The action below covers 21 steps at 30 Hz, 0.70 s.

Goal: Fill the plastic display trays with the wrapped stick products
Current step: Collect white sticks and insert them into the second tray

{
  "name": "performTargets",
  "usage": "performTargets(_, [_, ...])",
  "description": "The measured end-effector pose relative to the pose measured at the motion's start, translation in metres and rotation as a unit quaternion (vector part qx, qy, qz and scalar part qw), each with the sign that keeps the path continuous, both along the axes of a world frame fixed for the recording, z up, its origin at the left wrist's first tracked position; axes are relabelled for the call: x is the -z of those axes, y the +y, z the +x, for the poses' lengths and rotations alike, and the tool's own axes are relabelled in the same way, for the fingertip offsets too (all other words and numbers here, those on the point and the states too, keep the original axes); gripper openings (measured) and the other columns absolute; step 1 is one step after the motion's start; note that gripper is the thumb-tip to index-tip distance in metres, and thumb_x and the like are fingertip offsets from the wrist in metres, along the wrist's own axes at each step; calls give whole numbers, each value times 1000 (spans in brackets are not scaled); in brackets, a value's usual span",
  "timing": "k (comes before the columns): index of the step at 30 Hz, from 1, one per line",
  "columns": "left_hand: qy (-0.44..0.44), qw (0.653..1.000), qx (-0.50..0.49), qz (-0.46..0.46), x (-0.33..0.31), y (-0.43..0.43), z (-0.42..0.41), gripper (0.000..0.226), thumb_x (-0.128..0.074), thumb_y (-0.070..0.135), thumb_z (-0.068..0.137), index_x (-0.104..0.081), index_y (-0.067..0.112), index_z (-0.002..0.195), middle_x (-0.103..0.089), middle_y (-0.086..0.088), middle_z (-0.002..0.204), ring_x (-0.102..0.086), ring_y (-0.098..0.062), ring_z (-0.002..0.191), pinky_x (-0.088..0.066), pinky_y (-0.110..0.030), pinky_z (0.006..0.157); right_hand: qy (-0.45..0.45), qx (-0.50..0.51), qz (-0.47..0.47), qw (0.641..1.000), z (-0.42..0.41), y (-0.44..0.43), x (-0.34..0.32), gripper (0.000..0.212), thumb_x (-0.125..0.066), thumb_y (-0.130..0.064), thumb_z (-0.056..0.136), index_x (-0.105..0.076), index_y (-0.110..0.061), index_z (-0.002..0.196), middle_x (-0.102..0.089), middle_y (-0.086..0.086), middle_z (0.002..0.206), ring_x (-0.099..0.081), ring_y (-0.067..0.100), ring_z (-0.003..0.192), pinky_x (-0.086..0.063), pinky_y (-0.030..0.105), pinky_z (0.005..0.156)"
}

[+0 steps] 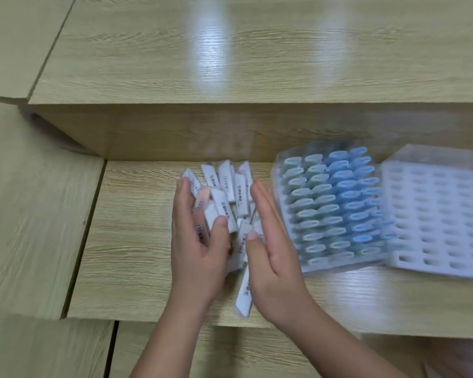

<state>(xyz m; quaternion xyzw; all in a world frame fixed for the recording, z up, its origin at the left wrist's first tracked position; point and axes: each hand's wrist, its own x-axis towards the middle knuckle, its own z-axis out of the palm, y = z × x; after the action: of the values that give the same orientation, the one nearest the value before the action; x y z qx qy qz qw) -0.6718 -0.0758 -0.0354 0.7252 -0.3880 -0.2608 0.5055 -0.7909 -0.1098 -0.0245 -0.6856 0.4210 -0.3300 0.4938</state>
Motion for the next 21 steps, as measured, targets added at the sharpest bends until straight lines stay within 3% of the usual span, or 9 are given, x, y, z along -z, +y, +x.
performTargets(2, [3,1000,0,-7,0,4,0,64,-43,43,94,-22,36,154,-25,10,163,-32,-3,145,-37,-32,115,24,-67,-65,995,-15,15,-7,58,-35,-12,103,-17,-21,158,-11,-10,165,-5,16,153,-11,38,122])
performTargets(4, [-37,999,1,-7,0,7,1,58,-38,41,97,-26,31,152,-26,3,163,-21,-14,151,-29,-52,118,30,-110,-106,988,-37,30,-12,59,-39,-10,100,-23,-16,156,-16,-1,165,-11,25,153,-17,42,121])
performTargets(7, [-138,990,-10,-6,-6,9,-6,52,-32,37,100,-33,23,151,-24,2,164,-4,-14,154,-12,-62,120,15,-18,-161,987,-80,42,-24,48,-50,-9,93,-53,-20,139,-47,5,149,-46,30,136,-37,32,110])
performTargets(9, [-155,988,-26,-1,-16,5,-23,51,-29,38,102,-37,22,149,-30,4,161,-13,-12,153,-16,-55,122,18,113,-194,974,-109,38,-29,39,-53,-8,89,-63,-25,123,-61,-1,127,-60,23,116,-42,29,98])
performTargets(12, [-136,990,10,46,-32,-10,-57,50,-29,42,102,-44,25,147,-41,14,151,-31,1,142,-33,-35,115,120,250,-220,935,-149,11,-24,32,-52,-6,87,-64,-21,113,-61,-6,113,-59,20,104,-42,29,95])
performTargets(14, [-111,990,45,71,-38,-23,-74,46,-33,39,103,-45,30,146,-48,28,139,-41,12,129,-40,-20,106,233,260,-207,914,-170,-7,-21,34,-53,-9,84,-65,-15,116,-60,0,115,-57,24,109,-39,31,100])
performTargets(17, [-51,992,54,101,-42,-41,-83,36,-40,26,105,-50,46,135,-47,59,103,-43,34,101,-37,4,76,360,214,-169,892,-186,-20,-12,35,-64,-12,82,-68,-11,116,-62,9,121,-57,33,113,-44,46,98])
performTargets(19, [-39,992,39,116,-42,-47,-79,34,-41,24,105,-54,50,124,-46,63,93,-43,37,92,-34,7,69,380,198,-167,888,-190,-22,-9,26,-70,-14,81,-72,-12,107,-65,9,117,-60,34,110,-47,49,93])
performTargets(21, [-43,987,32,150,-42,-51,-72,27,-42,30,104,-59,39,123,-54,54,85,-48,33,82,-36,5,64,375,183,-189,889,-194,-21,-9,20,-68,-21,82,-74,-11,99,-67,8,113,-62,33,106,-49,48,90])
